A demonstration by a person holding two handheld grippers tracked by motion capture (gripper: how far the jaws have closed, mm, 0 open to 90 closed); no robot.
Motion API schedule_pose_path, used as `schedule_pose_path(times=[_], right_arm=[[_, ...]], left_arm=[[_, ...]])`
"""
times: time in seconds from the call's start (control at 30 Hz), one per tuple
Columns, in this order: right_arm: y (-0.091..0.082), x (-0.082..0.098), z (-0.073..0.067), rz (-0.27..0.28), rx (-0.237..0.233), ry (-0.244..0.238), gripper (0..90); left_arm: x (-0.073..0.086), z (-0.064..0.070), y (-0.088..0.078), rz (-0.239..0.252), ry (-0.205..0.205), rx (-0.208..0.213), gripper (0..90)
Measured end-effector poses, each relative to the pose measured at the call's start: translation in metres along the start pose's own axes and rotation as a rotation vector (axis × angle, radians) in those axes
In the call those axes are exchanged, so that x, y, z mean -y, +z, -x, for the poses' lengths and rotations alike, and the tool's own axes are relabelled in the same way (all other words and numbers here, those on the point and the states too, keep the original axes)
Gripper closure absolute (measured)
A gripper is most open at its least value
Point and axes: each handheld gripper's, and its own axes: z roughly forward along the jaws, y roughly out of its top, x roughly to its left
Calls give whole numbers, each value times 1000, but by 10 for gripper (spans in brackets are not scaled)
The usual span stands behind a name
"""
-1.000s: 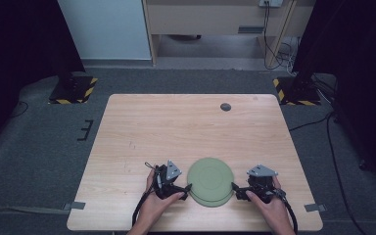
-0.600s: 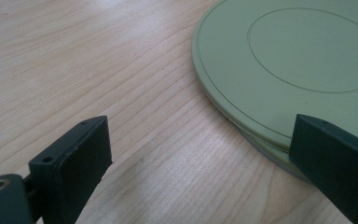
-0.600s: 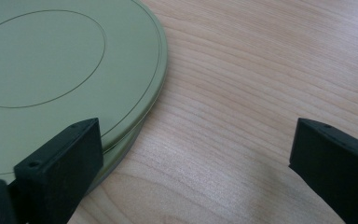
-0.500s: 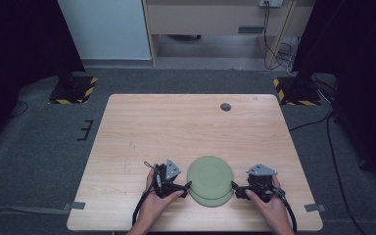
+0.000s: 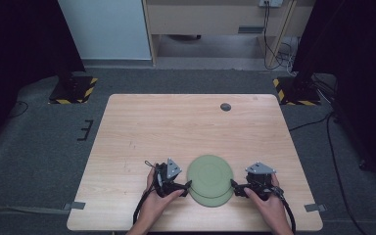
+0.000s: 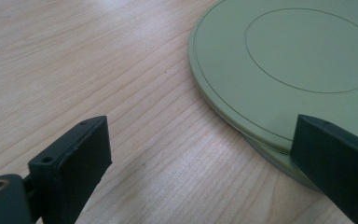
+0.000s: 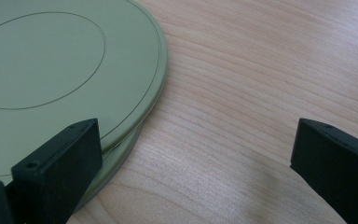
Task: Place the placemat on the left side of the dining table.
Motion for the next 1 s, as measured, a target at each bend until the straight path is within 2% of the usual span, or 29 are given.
schedule_pose_path(times=[0.13,0.3,0.43,0.73,0.83,1.0], right_arm=[[-3,2,-3,-2,-11,-15,37],[-2,1,-4,-7,-10,-11,26],[2,-2,-2,-5,-3,-2,9],[-1,0,-6,-2,-4,-25,39],[0,-1,-4,-6,-6,-11,24],[2,-1,-2,-5,1,1,13]], left_arm=[[1,1,0,-8,3,4,57],[0,1,1,-10,4,-5,38],[-1,1,2,-6,27,-25,43],[-1,0,2,-5,20,-18,49],[-2,0,3,-6,7,-16,40],[-3,0,5,-4,10,-20,32]])
